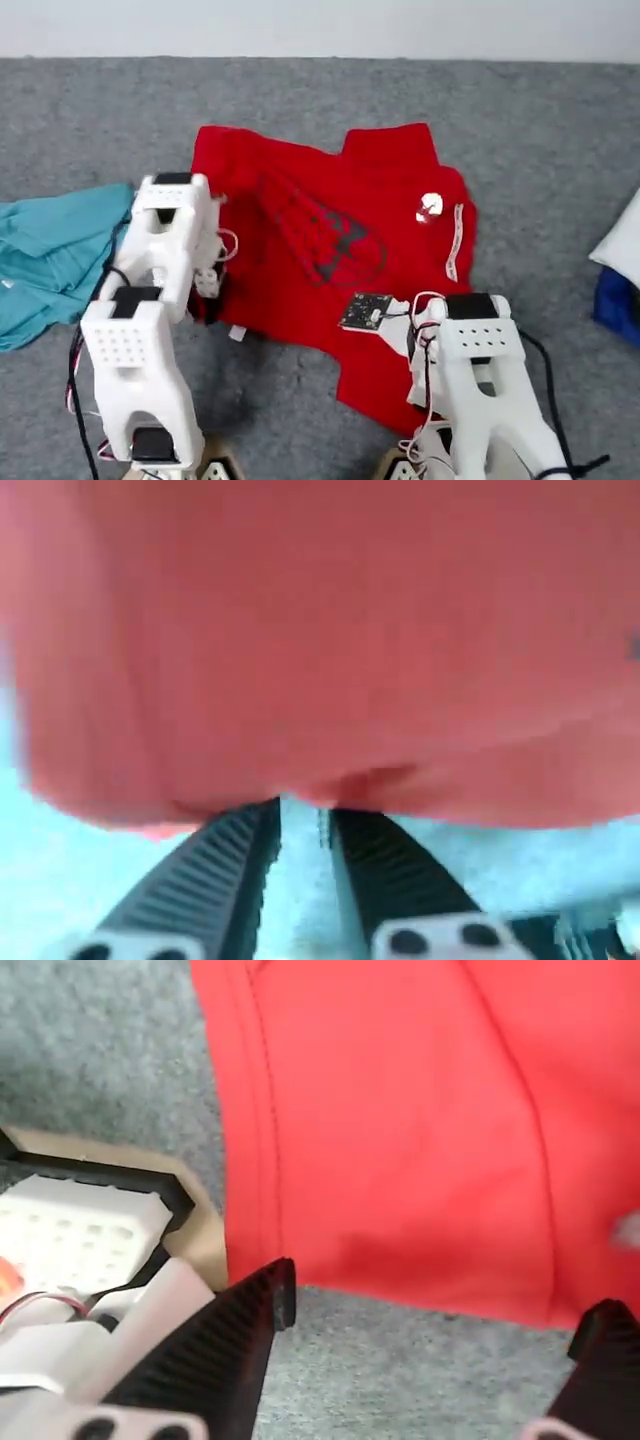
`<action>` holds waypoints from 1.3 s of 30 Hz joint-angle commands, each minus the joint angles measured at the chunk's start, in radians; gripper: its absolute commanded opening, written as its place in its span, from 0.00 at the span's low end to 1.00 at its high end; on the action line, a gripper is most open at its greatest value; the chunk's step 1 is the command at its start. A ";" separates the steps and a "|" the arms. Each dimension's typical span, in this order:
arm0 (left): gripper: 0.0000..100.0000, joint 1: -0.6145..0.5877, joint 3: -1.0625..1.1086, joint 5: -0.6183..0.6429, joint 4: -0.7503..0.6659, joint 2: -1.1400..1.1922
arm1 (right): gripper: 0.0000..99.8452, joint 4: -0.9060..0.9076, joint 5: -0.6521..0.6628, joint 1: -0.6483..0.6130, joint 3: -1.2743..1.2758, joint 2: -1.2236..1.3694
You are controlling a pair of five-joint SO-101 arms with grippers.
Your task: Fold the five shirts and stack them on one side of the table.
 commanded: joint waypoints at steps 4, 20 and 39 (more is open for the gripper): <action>0.15 0.005 0.099 0.017 0.025 -0.281 | 0.43 0.016 0.011 -0.002 -0.052 -0.015; 0.23 0.018 0.216 0.761 -0.058 -0.460 | 0.43 0.019 0.011 -0.005 -0.052 -0.007; 0.22 0.023 0.432 0.698 -0.301 -0.459 | 0.43 0.019 0.009 -0.001 -0.052 -0.015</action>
